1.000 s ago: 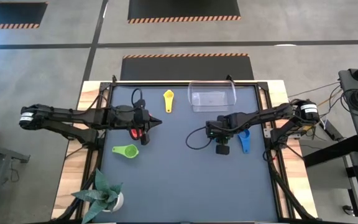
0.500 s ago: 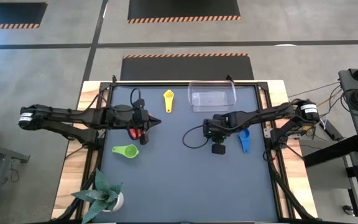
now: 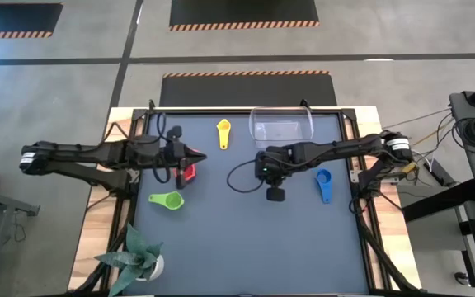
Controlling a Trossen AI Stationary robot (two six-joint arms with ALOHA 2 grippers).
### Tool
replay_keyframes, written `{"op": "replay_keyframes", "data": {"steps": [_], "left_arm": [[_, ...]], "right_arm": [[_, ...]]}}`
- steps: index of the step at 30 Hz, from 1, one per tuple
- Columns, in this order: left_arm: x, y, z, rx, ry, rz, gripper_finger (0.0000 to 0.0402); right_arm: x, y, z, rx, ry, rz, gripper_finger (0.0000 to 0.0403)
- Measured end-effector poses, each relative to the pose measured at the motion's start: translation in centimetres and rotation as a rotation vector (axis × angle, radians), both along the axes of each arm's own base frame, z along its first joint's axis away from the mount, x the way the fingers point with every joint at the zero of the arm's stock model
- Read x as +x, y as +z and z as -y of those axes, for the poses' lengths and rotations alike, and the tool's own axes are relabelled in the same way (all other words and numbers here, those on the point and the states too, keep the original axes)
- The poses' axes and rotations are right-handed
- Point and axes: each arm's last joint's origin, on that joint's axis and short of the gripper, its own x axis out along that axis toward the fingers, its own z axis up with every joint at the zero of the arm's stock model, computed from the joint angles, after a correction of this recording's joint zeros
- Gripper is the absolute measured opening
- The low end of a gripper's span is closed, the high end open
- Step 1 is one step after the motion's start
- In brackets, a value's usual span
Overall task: Nest measuring cups in basket
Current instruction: Stack the light blue measuring cup on top of the red measuring cup
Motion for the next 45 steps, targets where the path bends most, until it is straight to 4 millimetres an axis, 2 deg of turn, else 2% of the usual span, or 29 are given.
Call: {"op": "replay_keyframes", "data": {"steps": [6,14,19,29,35,40,45], "left_arm": [[-1.4,0.2,0.0,0.024,-0.007,0.022,0.0000],[-3.6,1.6,0.0,0.041,-0.011,0.113,0.0000],[-4.6,1.4,0.0,0.020,-0.006,0.087,0.0000],[-4.7,1.4,0.0,0.013,-0.004,0.085,0.0000],[-4.8,1.4,0.0,0.013,-0.004,0.088,0.0000],[-4.9,1.5,0.0,0.013,-0.004,0.090,0.0000],[-4.9,1.5,0.0,0.013,-0.004,0.091,0.0000]], "right_arm": [[2.9,0.8,0.1,-0.037,0.081,0.003,0.0009],[6.9,2.1,0.2,-0.103,0.204,0.065,0.0009],[9.3,2.5,0.3,-0.136,0.255,0.102,0.0009],[14.6,2.5,0.5,-0.213,0.358,0.180,0.0009],[17.6,1.7,1.0,-0.251,0.386,0.231,0.0009],[19.4,1.0,1.6,-0.274,0.387,0.279,0.0009],[20.4,0.7,1.8,-0.298,0.386,0.337,0.0009]]}}
